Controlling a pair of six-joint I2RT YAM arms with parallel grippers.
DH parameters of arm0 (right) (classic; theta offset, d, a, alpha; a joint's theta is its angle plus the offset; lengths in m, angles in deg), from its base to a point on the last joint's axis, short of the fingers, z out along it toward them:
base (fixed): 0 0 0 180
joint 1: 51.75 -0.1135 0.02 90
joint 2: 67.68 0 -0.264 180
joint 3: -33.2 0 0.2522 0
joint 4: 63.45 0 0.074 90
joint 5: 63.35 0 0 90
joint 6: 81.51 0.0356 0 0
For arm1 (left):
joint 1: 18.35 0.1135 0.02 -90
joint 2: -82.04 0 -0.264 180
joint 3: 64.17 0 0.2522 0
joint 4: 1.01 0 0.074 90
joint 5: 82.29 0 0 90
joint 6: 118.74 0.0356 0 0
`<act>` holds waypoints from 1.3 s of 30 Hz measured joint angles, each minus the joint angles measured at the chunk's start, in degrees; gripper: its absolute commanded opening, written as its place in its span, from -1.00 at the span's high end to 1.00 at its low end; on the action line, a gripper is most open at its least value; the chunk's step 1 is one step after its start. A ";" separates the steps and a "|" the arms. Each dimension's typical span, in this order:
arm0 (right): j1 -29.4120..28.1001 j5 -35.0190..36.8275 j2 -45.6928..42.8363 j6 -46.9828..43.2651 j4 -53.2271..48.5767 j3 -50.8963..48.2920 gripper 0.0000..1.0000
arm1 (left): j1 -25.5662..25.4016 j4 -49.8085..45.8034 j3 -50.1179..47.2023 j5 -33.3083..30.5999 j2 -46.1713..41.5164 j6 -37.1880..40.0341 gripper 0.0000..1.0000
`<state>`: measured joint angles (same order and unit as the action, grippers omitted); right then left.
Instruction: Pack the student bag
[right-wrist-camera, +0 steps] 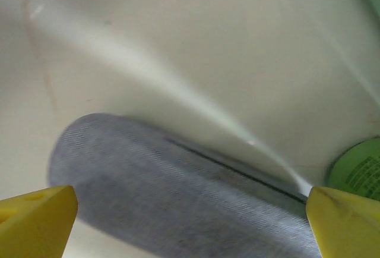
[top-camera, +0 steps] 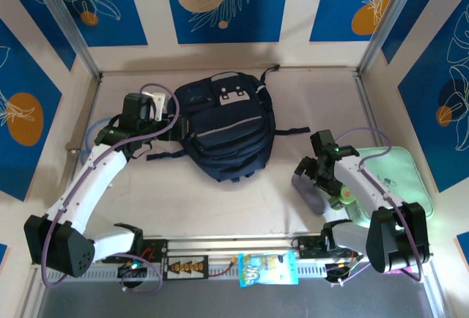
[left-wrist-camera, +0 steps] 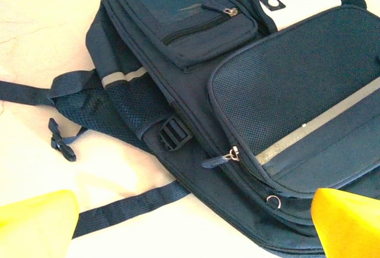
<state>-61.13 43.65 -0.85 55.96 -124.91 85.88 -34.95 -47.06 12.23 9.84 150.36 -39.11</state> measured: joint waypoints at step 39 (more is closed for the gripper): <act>-18.67 -3.02 5.51 13.77 -3.34 1.60 -0.98 | 0.00 0.15 -1.40 5.03 1.31 0.02 -0.99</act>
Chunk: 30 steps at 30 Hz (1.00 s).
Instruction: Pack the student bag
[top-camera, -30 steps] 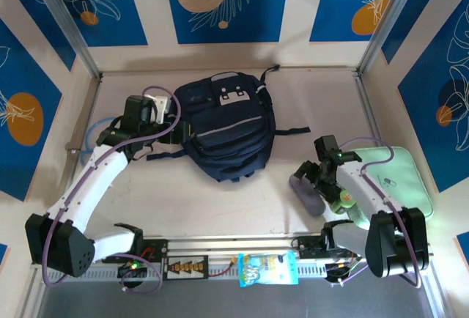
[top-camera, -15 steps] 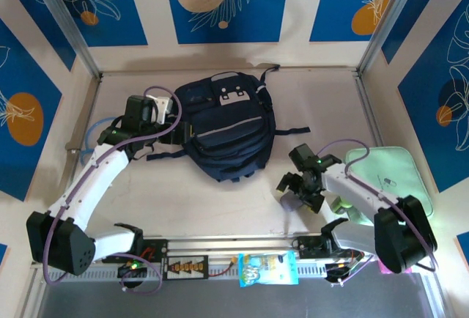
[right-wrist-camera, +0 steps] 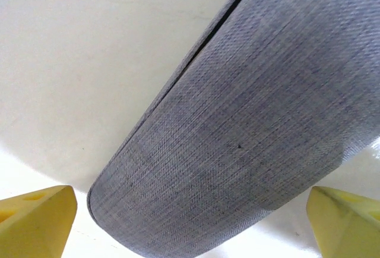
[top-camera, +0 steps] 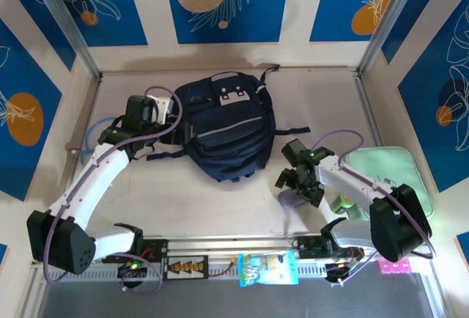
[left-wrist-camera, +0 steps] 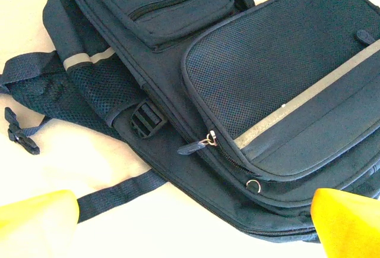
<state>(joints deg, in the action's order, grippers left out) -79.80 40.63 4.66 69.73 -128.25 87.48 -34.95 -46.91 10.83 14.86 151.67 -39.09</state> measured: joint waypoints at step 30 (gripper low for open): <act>1.75 1.07 4.57 11.19 8.20 -3.06 -0.13 | -0.24 0.00 0.50 6.54 3.21 -0.15 -0.99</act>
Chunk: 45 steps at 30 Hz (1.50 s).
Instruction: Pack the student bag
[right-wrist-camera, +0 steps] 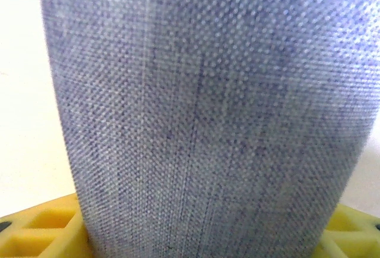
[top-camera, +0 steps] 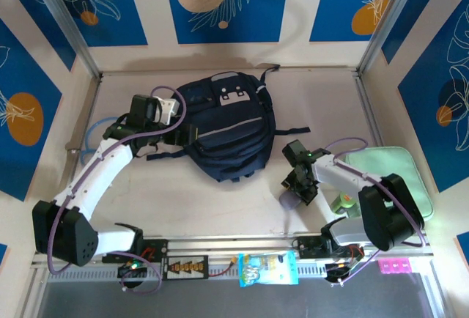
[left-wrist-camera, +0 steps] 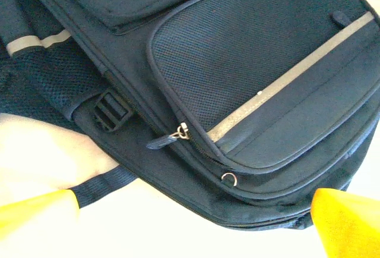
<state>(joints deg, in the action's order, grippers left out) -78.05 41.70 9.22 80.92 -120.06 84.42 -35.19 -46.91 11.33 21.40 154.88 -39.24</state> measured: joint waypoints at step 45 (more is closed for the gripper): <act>8.17 -6.91 -18.53 -12.61 6.25 -0.52 -0.17 | -21.90 -23.89 38.86 -9.49 39.50 33.73 0.15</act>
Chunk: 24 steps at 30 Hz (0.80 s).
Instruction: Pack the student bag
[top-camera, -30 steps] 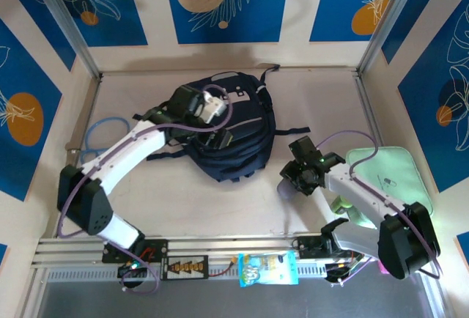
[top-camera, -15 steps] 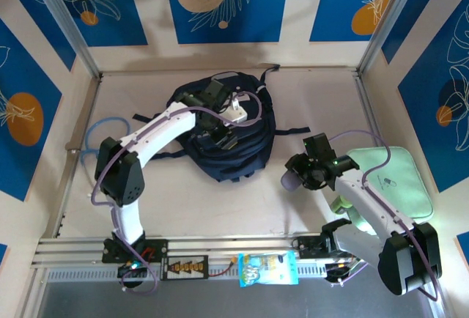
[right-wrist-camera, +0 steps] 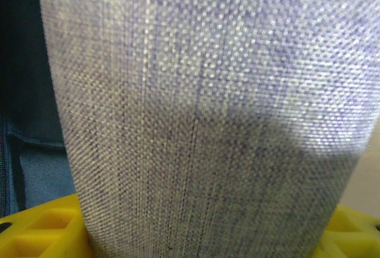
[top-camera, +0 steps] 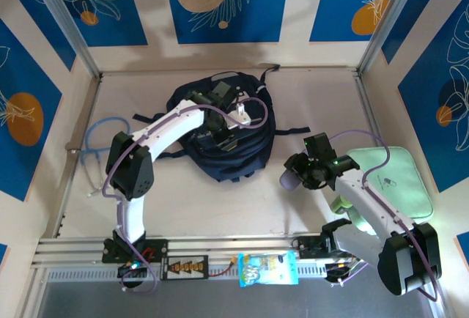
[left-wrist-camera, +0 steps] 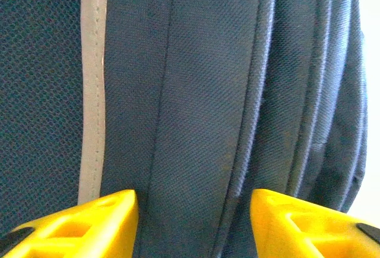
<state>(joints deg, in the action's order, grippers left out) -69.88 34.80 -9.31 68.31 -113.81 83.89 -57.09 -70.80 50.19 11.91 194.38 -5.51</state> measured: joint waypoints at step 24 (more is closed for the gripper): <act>0.70 -4.13 -0.20 -0.24 1.70 0.09 -0.18 | 0.94 -1.88 7.21 -0.92 -0.15 -2.97 1.00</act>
<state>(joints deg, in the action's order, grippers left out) -69.18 30.66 -9.51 68.07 -112.10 83.98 -56.15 -72.68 57.40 10.99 194.22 -8.49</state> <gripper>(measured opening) 0.613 0.048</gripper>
